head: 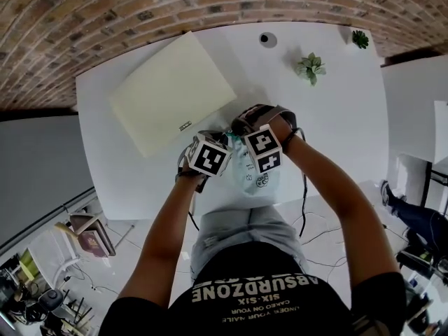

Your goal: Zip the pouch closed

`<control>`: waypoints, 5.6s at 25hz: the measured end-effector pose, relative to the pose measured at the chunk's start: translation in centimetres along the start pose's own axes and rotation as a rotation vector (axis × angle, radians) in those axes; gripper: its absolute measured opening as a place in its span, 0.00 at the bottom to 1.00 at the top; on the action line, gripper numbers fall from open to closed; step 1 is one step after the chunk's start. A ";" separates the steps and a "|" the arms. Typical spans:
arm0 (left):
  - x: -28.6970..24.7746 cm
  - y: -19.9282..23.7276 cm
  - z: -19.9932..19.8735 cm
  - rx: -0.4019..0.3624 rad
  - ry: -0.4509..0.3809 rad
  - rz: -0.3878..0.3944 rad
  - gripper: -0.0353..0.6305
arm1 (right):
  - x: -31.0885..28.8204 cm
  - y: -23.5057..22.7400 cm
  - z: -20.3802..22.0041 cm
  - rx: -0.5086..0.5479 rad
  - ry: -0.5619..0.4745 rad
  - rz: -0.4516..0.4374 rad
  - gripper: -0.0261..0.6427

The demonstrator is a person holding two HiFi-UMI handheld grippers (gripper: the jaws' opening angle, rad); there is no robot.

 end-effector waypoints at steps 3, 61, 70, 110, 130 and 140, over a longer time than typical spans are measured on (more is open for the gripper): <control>-0.6 -0.1 0.3 -0.024 -0.003 -0.023 0.09 | 0.1 0.4 -0.1 0.090 0.026 0.051 0.04; -0.2 -0.6 0.1 -0.026 -0.010 -0.060 0.09 | 2.8 1.4 1.1 0.138 0.071 0.015 0.04; -0.4 -1.0 0.1 -0.023 -0.010 -0.045 0.09 | 3.1 1.5 1.3 0.134 0.077 0.013 0.04; -0.4 -0.9 0.2 -0.033 -0.011 -0.055 0.09 | 4.5 2.4 2.5 0.097 0.092 -0.026 0.04; -0.4 -1.0 0.3 -0.032 -0.013 -0.043 0.09 | 5.2 2.9 2.7 0.063 0.085 -0.020 0.04; -0.4 -0.9 0.3 -0.041 -0.012 -0.049 0.09 | 5.4 3.1 3.4 0.043 0.106 -0.019 0.04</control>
Point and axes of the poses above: the fingertips, and each gripper's own axes: x backward along the fingers, y to its left, z out of its underside, the point moved 3 cm from there along x, backward along the fingers, and after that the axes turned 10 degrees about z, right-handed, at the moved point
